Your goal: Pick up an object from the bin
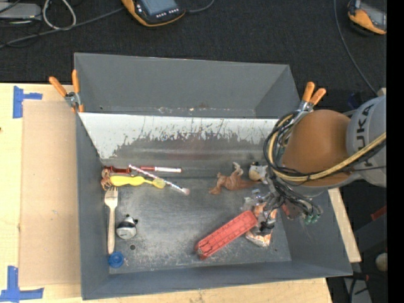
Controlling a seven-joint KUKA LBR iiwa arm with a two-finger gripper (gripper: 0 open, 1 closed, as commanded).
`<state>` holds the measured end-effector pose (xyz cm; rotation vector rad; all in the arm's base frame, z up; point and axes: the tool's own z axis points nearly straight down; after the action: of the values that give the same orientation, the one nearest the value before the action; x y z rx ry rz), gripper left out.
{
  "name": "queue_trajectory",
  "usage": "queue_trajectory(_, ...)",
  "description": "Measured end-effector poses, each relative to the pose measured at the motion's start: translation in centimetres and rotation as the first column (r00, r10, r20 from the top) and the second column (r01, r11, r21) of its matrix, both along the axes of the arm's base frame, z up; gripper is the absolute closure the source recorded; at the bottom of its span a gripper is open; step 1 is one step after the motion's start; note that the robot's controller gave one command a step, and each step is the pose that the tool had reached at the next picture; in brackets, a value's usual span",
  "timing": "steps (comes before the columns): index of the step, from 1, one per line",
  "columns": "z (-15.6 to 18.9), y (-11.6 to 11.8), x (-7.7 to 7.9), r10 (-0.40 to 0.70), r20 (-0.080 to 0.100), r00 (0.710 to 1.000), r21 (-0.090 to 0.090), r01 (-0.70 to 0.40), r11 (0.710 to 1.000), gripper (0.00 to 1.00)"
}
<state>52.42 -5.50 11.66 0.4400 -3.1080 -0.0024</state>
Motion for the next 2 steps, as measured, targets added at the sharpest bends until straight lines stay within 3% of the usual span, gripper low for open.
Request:
queue_trajectory(1,-0.6,-0.4,1.7,0.272,0.010,0.962,-0.004,-0.272,0.962,1.00)
queue_trajectory(2,4.1,0.2,1.1,0.343,-0.002,0.939,0.003,-0.343,0.939,1.00)
